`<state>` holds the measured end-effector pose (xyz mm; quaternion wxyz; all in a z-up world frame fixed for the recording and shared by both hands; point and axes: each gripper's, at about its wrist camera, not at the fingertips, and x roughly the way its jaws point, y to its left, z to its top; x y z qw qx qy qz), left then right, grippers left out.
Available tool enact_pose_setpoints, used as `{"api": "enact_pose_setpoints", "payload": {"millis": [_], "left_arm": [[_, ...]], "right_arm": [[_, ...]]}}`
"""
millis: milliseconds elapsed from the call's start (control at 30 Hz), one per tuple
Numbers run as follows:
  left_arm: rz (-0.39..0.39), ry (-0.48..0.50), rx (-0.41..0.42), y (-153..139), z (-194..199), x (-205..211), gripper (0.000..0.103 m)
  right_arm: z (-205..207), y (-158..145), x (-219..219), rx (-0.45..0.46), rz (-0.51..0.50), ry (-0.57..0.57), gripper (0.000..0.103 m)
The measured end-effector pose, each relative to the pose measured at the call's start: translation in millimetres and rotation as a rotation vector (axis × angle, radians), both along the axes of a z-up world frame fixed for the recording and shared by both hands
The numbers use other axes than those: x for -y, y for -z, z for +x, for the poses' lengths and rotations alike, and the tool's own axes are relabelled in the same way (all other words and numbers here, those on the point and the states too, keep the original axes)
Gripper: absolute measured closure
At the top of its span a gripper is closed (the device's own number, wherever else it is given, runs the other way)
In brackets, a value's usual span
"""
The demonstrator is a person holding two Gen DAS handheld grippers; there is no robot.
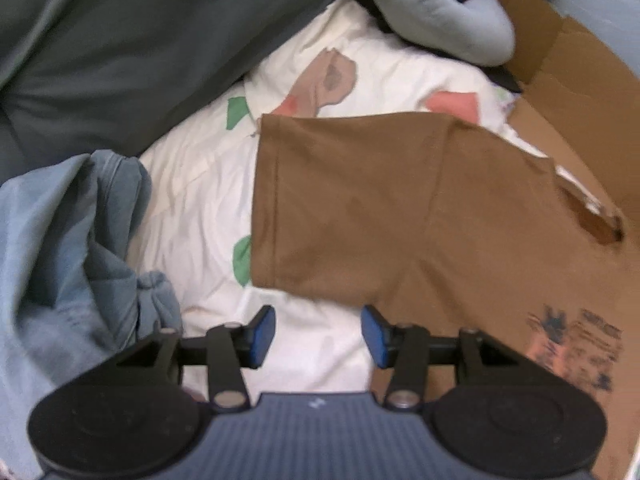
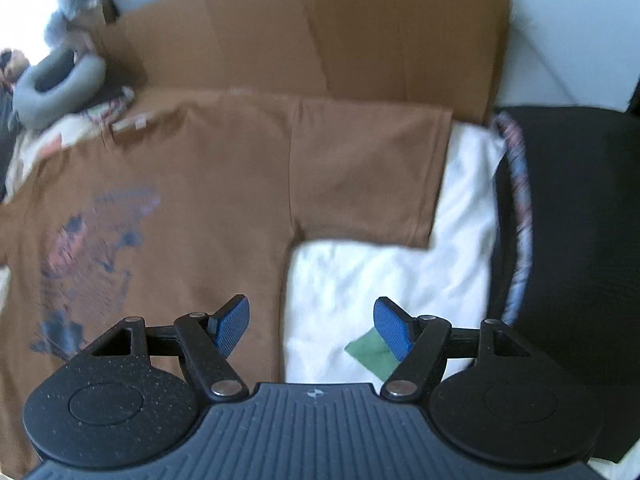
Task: Fold clothes
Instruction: 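Lift both open tools back above the brown T-shirt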
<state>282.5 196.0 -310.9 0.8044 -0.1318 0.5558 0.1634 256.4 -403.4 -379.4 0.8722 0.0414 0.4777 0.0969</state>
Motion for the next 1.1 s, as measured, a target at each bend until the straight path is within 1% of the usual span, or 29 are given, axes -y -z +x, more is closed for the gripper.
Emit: {"api": "enact_pose_setpoints", "payload": {"millis": [100, 200, 300, 400, 533, 667, 733, 800, 900, 967, 1033, 1100], "left_arm": [[-0.054, -0.02, 0.009, -23.3, -10.9, 1.7, 0.048], [-0.064, 0.002, 0.015, -49.7, -20.7, 7.8, 0.048], [-0.08, -0.006, 0.034, -81.1, -31.9, 10.1, 0.047], [-0.069, 0.001, 0.05, -110.7, -41.6, 13.7, 0.046], [-0.037, 0.031, 0.082, -154.7, -55.5, 22.8, 0.046], [-0.07, 0.039, 0.124, -196.7, -67.6, 34.0, 0.045], [-0.063, 0.052, 0.146, -214.2, -74.2, 41.5, 0.044], [-0.07, 0.062, 0.156, -228.8, -82.5, 49.3, 0.044], [-0.113, 0.076, 0.159, -246.2, -96.6, 53.3, 0.044], [-0.106, 0.09, 0.166, -256.6, -107.9, 54.5, 0.044], [-0.111, 0.09, 0.178, -266.5, -120.1, 52.5, 0.044], [-0.136, 0.075, 0.195, -274.1, -132.6, 48.4, 0.044]], "right_arm": [[-2.9, -27.1, 12.6, 0.0, 0.038, 0.025, 0.029], [-7.0, -53.1, 24.8, 0.0, 0.058, 0.034, 0.028], [-12.6, -78.6, 35.6, -0.012, 0.081, 0.041, 0.028], [-18.1, -107.6, 50.8, -0.02, 0.129, 0.077, 0.028], [-26.6, -151.3, 65.6, -0.006, 0.17, 0.102, 0.028], [-31.4, -196.2, 77.7, 0.014, 0.191, 0.109, 0.026], [-35.0, -216.6, 82.0, 0.021, 0.195, 0.11, 0.026], [-41.1, -234.7, 84.0, 0.033, 0.192, 0.108, 0.025], [-54.0, -257.1, 86.5, 0.044, 0.183, 0.096, 0.025], [-63.0, -271.4, 88.9, 0.05, 0.176, 0.087, 0.025], [-71.6, -284.8, 92.2, 0.06, 0.164, 0.081, 0.025], [-78.9, -296.5, 95.1, 0.068, 0.148, 0.075, 0.025]]}}
